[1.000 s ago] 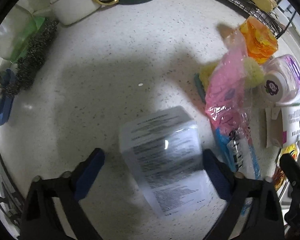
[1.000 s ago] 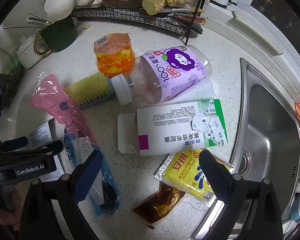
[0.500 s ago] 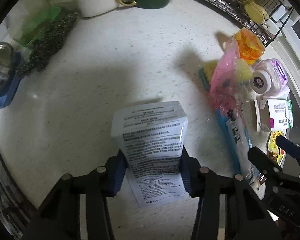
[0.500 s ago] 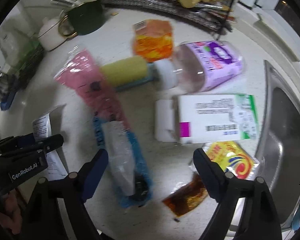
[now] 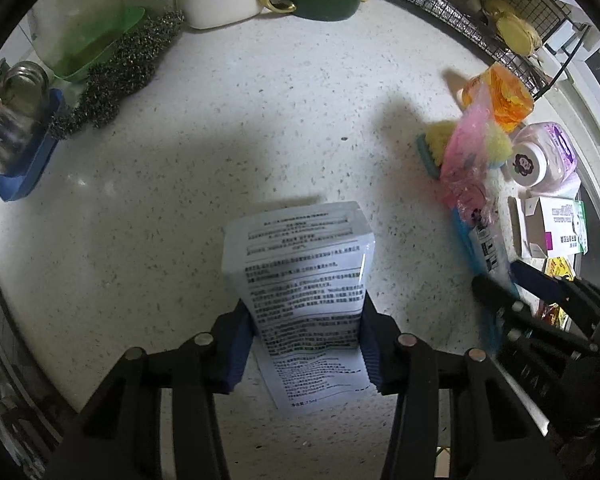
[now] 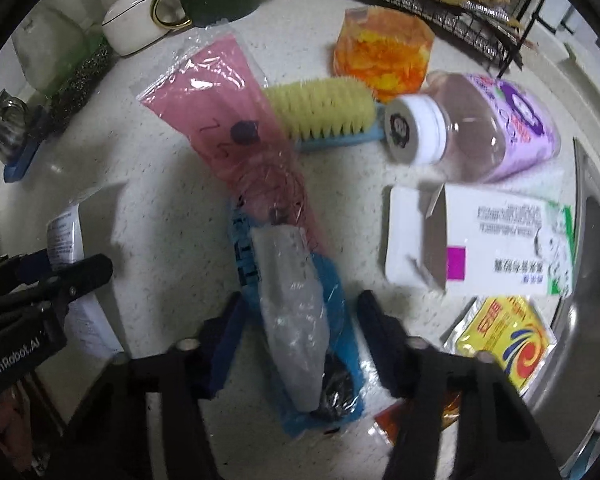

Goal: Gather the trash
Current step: 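Grasp the paper leaflet with the left tool while the right tool grasps the pink bag, then carry the leaflet and pink bag down toward the red bucket with both tools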

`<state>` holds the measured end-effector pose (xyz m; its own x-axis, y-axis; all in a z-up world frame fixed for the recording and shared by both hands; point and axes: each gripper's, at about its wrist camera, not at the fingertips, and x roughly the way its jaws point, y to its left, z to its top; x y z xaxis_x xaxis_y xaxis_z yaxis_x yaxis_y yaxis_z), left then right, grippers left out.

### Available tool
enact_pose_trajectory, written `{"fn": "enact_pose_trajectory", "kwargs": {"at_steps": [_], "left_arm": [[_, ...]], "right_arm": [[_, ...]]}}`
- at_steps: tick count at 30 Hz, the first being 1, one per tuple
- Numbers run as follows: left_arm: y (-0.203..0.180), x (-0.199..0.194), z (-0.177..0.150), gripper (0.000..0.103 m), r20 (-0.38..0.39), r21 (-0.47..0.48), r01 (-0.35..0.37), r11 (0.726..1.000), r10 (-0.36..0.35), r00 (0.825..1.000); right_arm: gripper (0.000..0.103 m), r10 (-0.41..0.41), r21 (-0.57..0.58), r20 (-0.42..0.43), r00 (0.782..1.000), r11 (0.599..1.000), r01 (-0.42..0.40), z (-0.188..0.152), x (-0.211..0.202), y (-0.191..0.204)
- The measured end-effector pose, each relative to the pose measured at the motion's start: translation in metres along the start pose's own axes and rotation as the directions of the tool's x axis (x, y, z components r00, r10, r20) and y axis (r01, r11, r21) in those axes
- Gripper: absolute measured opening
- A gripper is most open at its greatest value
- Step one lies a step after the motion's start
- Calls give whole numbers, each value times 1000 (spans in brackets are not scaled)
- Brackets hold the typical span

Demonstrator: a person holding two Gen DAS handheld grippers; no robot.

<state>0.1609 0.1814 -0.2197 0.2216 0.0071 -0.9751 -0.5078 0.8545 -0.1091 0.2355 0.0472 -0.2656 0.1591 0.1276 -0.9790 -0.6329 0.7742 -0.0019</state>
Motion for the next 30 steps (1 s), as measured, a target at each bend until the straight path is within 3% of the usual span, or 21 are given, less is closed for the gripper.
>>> {"fn": "enact_pose_trajectory", "kwargs": {"at_steps": [3, 7, 16, 21, 30], "left_arm": [[-3, 2, -2, 45, 0, 9, 1, 1000, -1, 1000], [-12, 2, -1, 45, 14, 25, 11, 1000, -12, 1000], [-29, -30, -12, 45, 53, 93, 53, 994, -58, 997], [-62, -60, -25, 45, 116, 179, 58, 982, -80, 990], [-109, -111, -76, 45, 199, 293, 64, 954, -127, 972]], "right_arm": [[21, 9, -3, 4, 1000, 1000, -9, 3, 1, 3], [11, 24, 11, 8, 1000, 1000, -24, -1, -2, 0], [9, 37, 80, 94, 995, 996, -45, -22, -44, -22], [9, 17, 117, 146, 989, 992, -35, -40, -73, -38], [9, -43, 195, 236, 971, 981, -4, -107, -144, -73]]}}
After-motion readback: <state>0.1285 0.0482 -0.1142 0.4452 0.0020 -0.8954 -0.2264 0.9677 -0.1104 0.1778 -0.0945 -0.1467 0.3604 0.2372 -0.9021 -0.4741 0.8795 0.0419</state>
